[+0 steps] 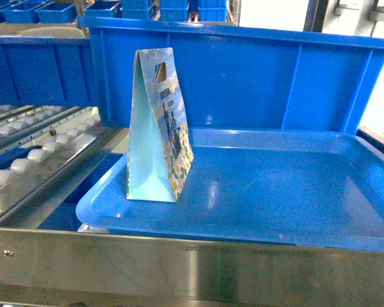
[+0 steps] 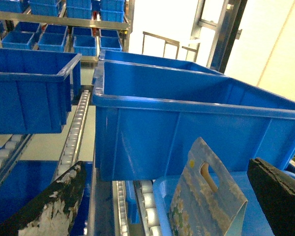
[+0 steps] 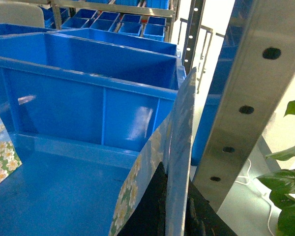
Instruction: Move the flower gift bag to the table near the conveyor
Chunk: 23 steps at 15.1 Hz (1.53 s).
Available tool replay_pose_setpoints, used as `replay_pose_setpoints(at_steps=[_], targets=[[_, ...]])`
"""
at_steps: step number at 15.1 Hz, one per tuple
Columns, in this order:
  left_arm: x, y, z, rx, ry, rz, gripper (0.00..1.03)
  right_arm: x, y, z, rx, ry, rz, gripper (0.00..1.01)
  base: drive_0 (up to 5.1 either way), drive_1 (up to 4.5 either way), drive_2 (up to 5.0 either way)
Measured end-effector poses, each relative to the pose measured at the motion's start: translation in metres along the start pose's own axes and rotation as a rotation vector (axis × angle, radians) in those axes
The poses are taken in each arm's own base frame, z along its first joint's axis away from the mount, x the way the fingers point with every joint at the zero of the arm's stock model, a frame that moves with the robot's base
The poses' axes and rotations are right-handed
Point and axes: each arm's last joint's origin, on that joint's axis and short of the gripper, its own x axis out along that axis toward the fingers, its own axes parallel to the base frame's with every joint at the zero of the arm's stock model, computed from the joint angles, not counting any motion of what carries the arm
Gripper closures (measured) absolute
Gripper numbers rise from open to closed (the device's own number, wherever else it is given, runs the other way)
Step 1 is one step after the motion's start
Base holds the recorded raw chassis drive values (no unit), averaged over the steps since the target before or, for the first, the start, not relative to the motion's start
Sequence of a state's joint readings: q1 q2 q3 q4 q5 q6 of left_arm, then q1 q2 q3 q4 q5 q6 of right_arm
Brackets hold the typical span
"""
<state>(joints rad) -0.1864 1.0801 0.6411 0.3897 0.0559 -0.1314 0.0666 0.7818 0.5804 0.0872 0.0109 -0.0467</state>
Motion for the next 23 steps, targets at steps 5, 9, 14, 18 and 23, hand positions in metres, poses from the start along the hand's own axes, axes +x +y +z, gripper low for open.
replay_pose_setpoints(at_steps=[5, 9, 14, 18, 23], targets=[[0.000, 0.000, 0.000, 0.000, 0.000, 0.000, 0.05, -0.026, -0.014, -0.010, 0.011, -0.025, -0.027, 0.98, 0.0, 0.00, 0.0], [0.000, 0.000, 0.000, 0.000, 0.000, 0.000, 0.05, -0.030, -0.016, -0.013, -0.015, -0.029, -0.061, 0.98, 0.0, 0.00, 0.0], [0.017, -0.026, -0.011, 0.009, 0.033, -0.054, 0.05, -0.030, -0.016, -0.013, -0.015, -0.029, -0.061, 0.98, 0.0, 0.00, 0.0], [0.049, -0.048, -0.019, 0.020, 0.121, -0.066, 0.05, -0.030, -0.016, -0.013, -0.015, -0.030, -0.061, 0.98, 0.0, 0.00, 0.0], [0.080, -0.065, -0.052, 0.050, 0.260, -0.051, 0.05, -0.030, -0.016, -0.013, -0.015, -0.030, -0.061, 0.98, 0.0, 0.00, 0.0]])
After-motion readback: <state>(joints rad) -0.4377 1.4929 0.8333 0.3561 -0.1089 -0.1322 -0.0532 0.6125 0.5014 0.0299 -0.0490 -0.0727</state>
